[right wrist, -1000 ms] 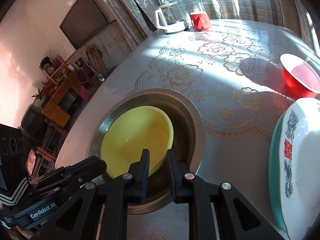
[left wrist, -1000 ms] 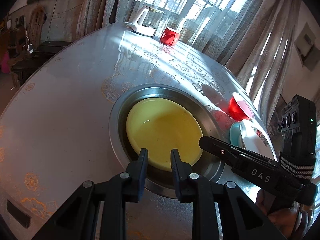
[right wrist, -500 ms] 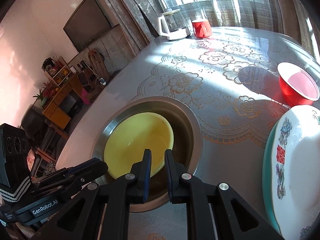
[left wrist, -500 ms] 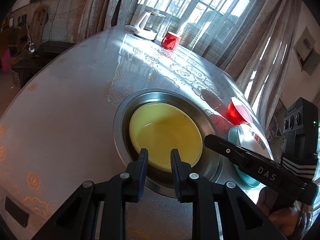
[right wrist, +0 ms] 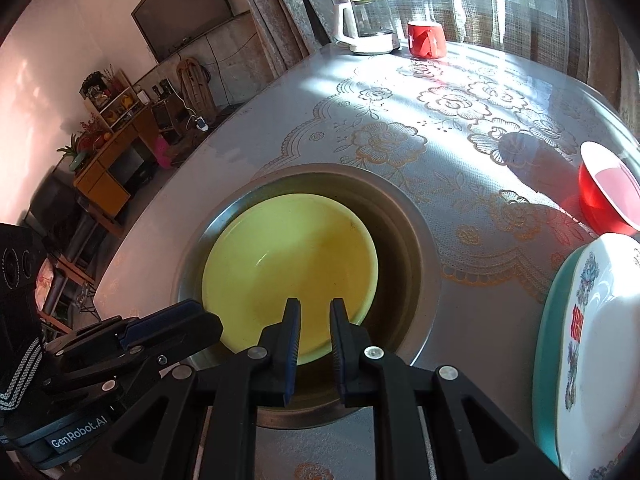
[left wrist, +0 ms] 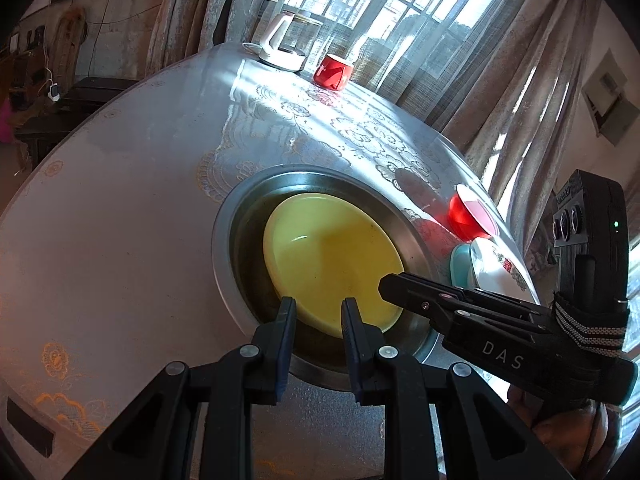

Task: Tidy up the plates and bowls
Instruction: 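Withdraw both grippers from the basin and move toward the red bowl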

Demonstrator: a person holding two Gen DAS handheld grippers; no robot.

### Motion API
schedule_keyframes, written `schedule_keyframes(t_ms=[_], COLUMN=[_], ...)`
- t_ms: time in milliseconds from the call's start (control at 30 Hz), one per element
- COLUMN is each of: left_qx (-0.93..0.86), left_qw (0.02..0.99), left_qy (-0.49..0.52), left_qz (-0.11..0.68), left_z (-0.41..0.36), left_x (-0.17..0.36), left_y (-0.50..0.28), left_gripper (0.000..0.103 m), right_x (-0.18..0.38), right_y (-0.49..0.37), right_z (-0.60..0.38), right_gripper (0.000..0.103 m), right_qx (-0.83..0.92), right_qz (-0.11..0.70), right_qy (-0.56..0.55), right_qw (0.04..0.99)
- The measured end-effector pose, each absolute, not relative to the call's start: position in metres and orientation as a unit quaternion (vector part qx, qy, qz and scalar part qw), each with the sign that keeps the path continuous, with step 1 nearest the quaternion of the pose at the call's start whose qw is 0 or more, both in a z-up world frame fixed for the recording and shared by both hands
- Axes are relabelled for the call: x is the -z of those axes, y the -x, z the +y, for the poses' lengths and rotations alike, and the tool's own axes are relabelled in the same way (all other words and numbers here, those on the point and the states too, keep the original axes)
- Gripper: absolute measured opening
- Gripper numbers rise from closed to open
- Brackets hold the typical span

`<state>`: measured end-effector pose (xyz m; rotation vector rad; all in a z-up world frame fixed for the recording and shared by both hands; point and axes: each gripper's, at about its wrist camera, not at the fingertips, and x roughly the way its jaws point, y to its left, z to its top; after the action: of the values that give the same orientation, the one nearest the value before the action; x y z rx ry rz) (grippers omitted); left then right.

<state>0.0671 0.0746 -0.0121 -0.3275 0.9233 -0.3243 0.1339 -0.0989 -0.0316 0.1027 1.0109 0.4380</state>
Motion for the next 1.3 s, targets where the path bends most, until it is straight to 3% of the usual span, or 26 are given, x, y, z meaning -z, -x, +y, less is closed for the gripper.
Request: schedule_keyframes(t_ms=[133, 1300], left_qx=[0.155, 0.151], left_qw=[0.869, 0.891], left_qy=[0.158, 0.076], left_qz=[0.443, 0.421], left_z=[0.075, 0.038], left_x=[0.012, -0.01], left_y=[-0.068, -0.059], left_gripper=[0.022, 0.025], right_x=[0.03, 0.011], right_y=[-0.132, -0.118], right_z=[-0.107, -0.196], right_gripper=[0.019, 0.02], right_qx=[-0.211, -0.176], right_qz=[0.478, 0.399], right_qy=[-0.071, -0.21], right_qw=[0.85, 0.875])
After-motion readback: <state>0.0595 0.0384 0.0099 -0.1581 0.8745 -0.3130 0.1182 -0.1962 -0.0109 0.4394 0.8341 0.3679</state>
